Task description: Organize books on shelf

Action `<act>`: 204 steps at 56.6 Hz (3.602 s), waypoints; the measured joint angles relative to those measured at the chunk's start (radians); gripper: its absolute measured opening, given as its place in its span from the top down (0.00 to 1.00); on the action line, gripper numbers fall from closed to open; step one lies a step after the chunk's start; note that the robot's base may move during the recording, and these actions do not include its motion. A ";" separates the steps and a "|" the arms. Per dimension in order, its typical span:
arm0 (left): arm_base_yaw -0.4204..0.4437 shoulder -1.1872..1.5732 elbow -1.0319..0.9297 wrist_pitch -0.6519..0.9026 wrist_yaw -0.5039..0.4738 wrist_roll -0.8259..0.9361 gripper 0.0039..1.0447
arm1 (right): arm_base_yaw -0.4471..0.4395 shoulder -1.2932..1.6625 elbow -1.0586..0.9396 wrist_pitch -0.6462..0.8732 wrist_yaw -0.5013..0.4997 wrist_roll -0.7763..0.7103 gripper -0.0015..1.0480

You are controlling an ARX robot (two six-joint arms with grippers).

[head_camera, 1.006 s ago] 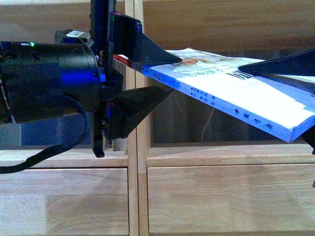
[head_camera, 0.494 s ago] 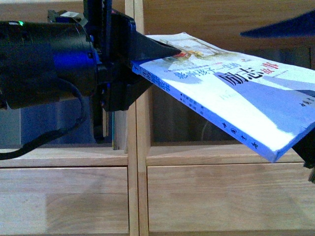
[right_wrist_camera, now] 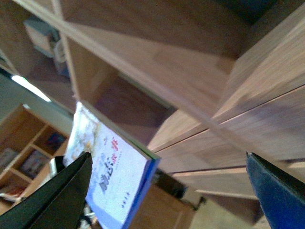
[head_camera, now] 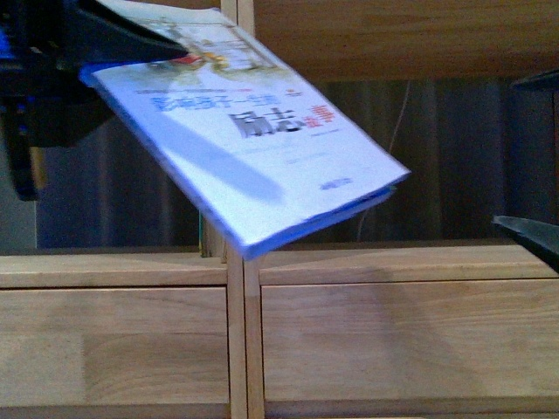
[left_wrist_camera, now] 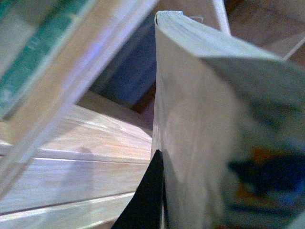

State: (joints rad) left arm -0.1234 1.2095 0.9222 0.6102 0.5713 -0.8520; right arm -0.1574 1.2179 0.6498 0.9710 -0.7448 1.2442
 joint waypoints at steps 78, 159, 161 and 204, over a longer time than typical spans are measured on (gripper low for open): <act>0.064 0.647 0.762 -0.135 -0.468 1.043 0.94 | -0.220 -0.504 -0.238 -0.403 -0.068 -1.179 0.07; -0.033 0.657 0.613 -0.114 -0.662 0.890 0.07 | -0.220 -0.504 -0.238 -0.403 -0.068 -1.181 0.07; -0.033 0.620 0.561 -0.108 -0.659 0.884 0.07 | -0.220 -0.504 -0.238 -0.403 -0.068 -1.181 0.07; 0.054 -0.027 -0.142 -0.192 -0.631 0.862 0.37 | -0.150 -0.566 -0.220 -0.624 0.228 -1.212 0.18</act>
State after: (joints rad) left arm -0.0692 1.1824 0.7799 0.4187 -0.0601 0.0097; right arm -0.3077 0.6521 0.4301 0.3470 -0.5167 0.0326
